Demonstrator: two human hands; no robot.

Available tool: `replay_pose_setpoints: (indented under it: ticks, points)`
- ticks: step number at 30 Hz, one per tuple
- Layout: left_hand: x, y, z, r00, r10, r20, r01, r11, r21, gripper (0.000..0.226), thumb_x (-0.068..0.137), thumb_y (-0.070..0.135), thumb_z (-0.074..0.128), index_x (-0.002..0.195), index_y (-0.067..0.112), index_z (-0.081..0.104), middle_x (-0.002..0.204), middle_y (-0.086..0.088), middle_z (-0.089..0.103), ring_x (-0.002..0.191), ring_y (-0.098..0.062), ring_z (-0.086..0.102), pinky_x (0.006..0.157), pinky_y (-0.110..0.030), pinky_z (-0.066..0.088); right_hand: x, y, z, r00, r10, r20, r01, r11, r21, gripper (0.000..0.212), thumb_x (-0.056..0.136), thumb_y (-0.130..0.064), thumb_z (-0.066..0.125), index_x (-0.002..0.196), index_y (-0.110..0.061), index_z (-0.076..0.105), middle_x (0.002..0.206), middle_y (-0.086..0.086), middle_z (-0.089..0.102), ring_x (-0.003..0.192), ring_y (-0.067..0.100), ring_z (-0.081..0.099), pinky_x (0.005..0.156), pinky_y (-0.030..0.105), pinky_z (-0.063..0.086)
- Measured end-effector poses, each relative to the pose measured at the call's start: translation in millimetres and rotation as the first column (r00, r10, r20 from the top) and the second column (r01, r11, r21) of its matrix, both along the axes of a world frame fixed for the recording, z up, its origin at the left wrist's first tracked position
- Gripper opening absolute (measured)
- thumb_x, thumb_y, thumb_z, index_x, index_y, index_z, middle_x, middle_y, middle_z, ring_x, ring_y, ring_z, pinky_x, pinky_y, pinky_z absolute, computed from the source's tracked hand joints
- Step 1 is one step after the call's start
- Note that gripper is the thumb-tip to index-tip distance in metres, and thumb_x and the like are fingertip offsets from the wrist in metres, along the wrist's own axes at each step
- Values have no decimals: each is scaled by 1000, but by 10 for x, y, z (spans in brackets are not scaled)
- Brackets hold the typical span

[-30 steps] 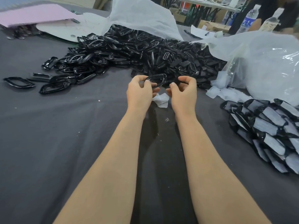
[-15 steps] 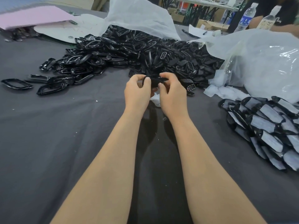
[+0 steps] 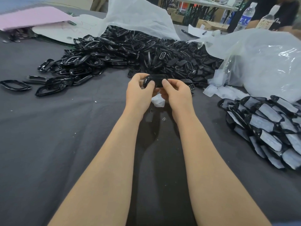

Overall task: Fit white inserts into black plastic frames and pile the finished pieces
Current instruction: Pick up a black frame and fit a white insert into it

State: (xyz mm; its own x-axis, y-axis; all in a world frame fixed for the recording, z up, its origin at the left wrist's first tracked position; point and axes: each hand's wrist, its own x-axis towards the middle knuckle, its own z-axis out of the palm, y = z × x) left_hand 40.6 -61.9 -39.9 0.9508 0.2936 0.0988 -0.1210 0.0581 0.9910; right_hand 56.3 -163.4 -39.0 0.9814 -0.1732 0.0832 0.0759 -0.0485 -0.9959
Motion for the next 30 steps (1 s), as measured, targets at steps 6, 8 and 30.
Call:
replay_pose_setpoints:
  ticks: [6, 8, 30]
  points:
    - [2, -8, 3, 1000, -7, -15, 9, 996, 90, 17, 94, 11, 56, 107, 22, 57, 98, -3, 69, 85, -12, 70, 83, -31, 57, 18, -9, -7, 1000, 13, -27, -10, 994, 107, 8, 92, -13, 62, 85, -15, 58, 91, 12, 65, 80, 22, 65, 71, 29, 53]
    - [-2, -6, 3, 1000, -7, -10, 8, 992, 126, 16, 94, 11, 55, 103, 24, 56, 99, -5, 70, 90, -18, 69, 88, -36, 56, 19, 7, -15, 1000, -20, 11, 20, 999, 44, 11, 92, -13, 61, 83, -16, 56, 90, 10, 65, 81, 23, 65, 74, 31, 55]
    - [35, 150, 28, 926, 377, 2, -361, 888, -287, 18, 99, 8, 49, 90, 24, 50, 79, -4, 63, 58, -4, 61, 59, -19, 51, -112, 118, -11, 983, 180, -44, -127, 479, -868, 36, 88, -37, 61, 122, -24, 62, 128, 0, 56, 121, 23, 48, 102, 41, 38]
